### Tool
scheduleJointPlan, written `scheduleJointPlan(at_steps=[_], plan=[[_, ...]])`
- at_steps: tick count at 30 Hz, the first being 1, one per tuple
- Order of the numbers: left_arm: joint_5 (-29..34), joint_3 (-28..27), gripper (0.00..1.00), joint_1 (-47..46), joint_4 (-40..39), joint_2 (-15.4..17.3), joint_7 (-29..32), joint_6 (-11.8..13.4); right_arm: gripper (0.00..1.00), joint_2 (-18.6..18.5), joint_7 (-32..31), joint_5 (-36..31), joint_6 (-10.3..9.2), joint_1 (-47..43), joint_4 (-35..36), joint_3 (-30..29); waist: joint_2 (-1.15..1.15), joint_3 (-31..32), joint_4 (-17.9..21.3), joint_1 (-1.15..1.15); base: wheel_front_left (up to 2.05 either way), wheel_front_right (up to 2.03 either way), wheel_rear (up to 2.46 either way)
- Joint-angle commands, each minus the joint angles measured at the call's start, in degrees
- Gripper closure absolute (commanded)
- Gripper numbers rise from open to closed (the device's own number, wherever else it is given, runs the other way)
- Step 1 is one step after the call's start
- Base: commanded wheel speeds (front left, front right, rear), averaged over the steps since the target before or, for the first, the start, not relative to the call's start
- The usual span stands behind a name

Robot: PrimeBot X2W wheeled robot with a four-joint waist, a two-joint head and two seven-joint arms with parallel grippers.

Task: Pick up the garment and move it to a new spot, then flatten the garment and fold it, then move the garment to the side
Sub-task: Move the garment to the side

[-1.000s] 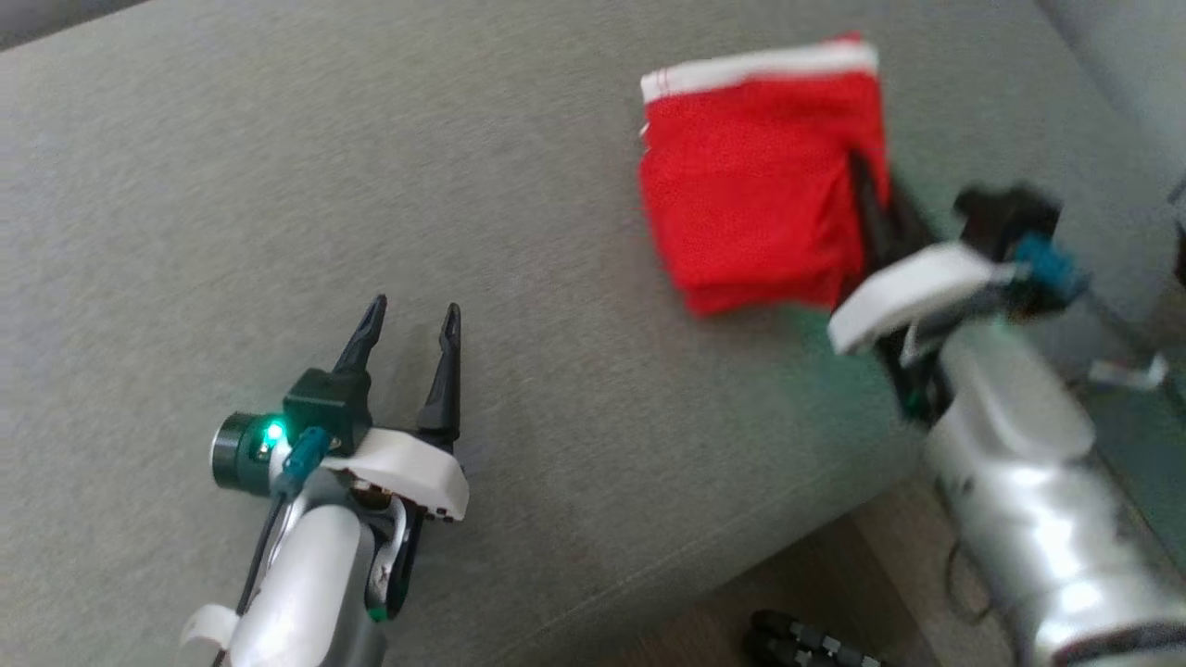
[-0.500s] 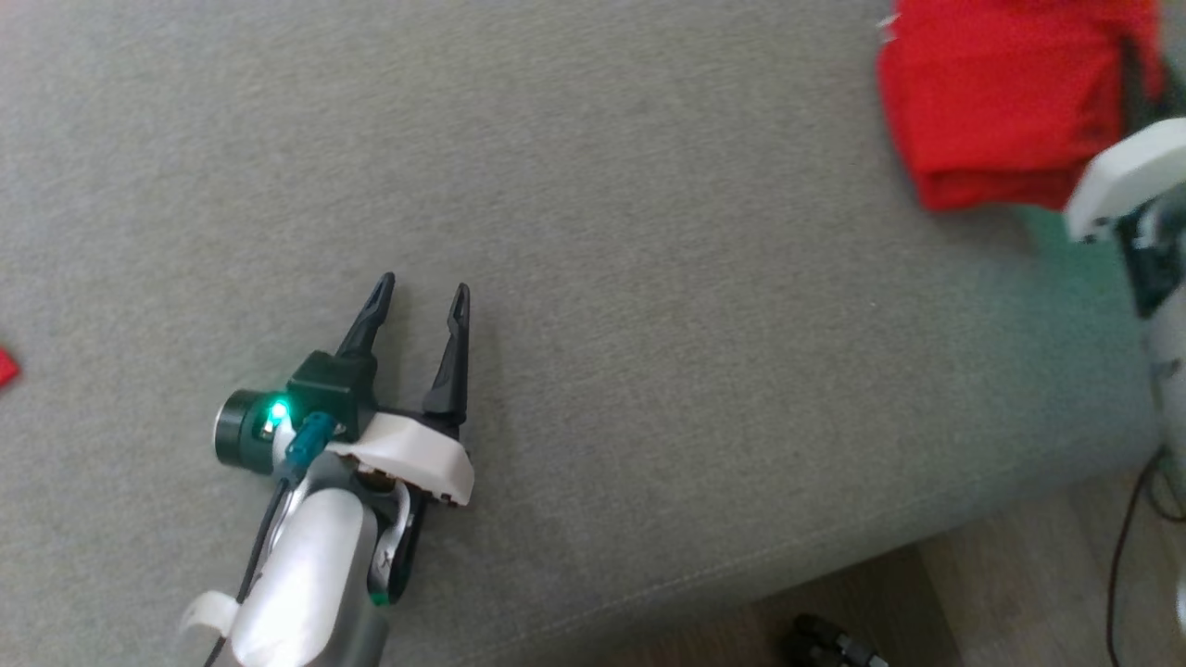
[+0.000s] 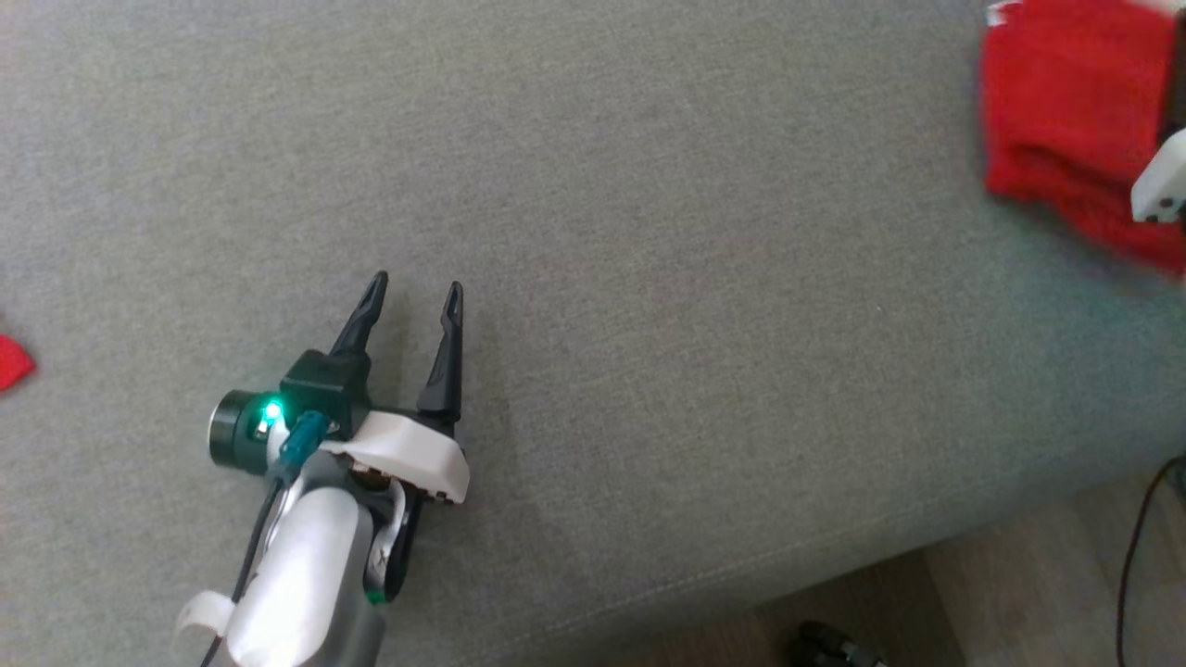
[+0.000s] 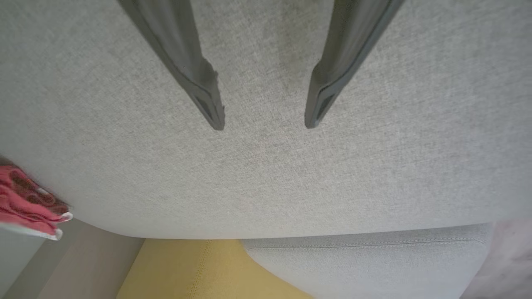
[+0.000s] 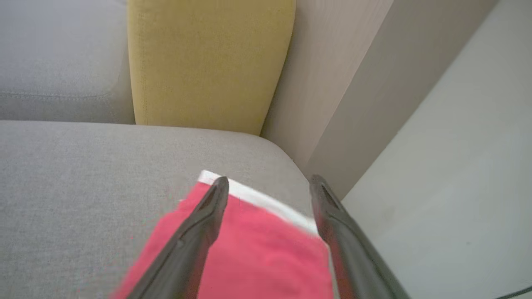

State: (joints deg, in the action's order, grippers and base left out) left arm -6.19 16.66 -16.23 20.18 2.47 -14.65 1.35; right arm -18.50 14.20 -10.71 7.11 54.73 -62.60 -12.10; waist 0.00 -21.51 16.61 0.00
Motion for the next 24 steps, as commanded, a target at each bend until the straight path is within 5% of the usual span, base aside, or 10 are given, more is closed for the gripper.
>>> scheduleJointPlan(at_steps=[1, 12, 24], plan=[[-0.32, -1.79, 0.00, -1.05, -1.59, 0.41, -0.35, 0.23, 0.00, 0.04, 0.70, -0.68, 0.37, 0.82, 2.58, 0.23, 0.00, 0.32, -0.26, 0.00, 0.00, 0.00, 0.00], [-2.30, -4.33, 0.00, 1.58, -2.41, 0.41, -0.35, 2.94, 0.00, 11.68, 0.79, 5.70, 0.37, -6.63, 20.07, 6.66, 0.00, 5.65, -4.93, 0.00, 0.00, 0.00, 0.00], [-4.48, -6.36, 0.00, 5.13, -2.83, 0.41, -0.35, 6.38, 0.00, 15.47, 0.79, 13.60, 0.37, -23.05, 25.63, 11.63, 0.00, 11.98, -13.50, 0.00, 0.00, 0.00, 0.00]])
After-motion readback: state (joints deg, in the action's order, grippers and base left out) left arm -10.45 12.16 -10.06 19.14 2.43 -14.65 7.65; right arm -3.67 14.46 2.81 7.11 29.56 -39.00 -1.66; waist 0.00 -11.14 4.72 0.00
